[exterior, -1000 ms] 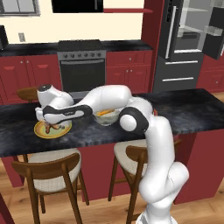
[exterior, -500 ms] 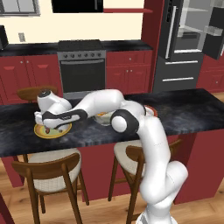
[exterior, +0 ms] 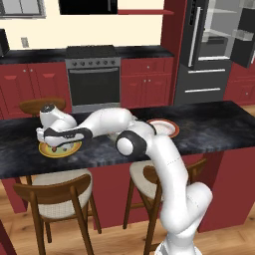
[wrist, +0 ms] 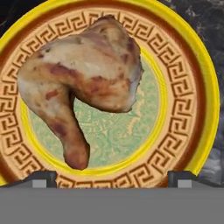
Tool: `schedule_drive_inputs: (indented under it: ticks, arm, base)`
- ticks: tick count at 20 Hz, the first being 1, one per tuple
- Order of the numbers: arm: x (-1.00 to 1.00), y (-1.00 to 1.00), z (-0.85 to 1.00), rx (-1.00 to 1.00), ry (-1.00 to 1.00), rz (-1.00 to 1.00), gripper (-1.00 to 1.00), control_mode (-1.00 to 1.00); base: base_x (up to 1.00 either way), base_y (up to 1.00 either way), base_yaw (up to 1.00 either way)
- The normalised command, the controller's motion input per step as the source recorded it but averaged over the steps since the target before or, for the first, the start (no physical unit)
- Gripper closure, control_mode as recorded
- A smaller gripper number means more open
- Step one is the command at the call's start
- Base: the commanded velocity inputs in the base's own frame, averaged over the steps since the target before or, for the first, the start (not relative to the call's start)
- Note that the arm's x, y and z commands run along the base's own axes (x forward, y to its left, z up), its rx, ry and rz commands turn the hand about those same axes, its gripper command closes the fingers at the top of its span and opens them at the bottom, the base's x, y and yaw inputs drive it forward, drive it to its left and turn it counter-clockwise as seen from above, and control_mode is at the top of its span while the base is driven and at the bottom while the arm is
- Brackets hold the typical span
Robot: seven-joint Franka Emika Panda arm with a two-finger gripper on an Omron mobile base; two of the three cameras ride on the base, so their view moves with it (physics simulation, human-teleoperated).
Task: Pick the chicken drumstick and carrot from their plates and place them in the bowl. Then put the bowl in the fridge.
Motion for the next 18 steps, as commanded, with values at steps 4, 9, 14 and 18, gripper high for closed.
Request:
schedule_drive_inputs:
  ticks: [4,9,14,18]
  arm:
    - [0.35,0.11,-0.20,0.00,0.05,0.00,-1.00,-1.00]
    - [0.29,0.10,-0.15,0.00,0.03,0.00,-1.00,-1.00]
    - [0.15,0.21,-0.09,0.00,0.00,0.00,-1.00,-1.00]
    - [0.04,0.19,-0.10,0.00,0.03,0.00,-1.00,-1.00]
  base:
    - [0.00,0.00,0.00]
    - [0.00,0.00,0.00]
    - [0.00,0.00,0.00]
    - [0.00,0.00,0.00]
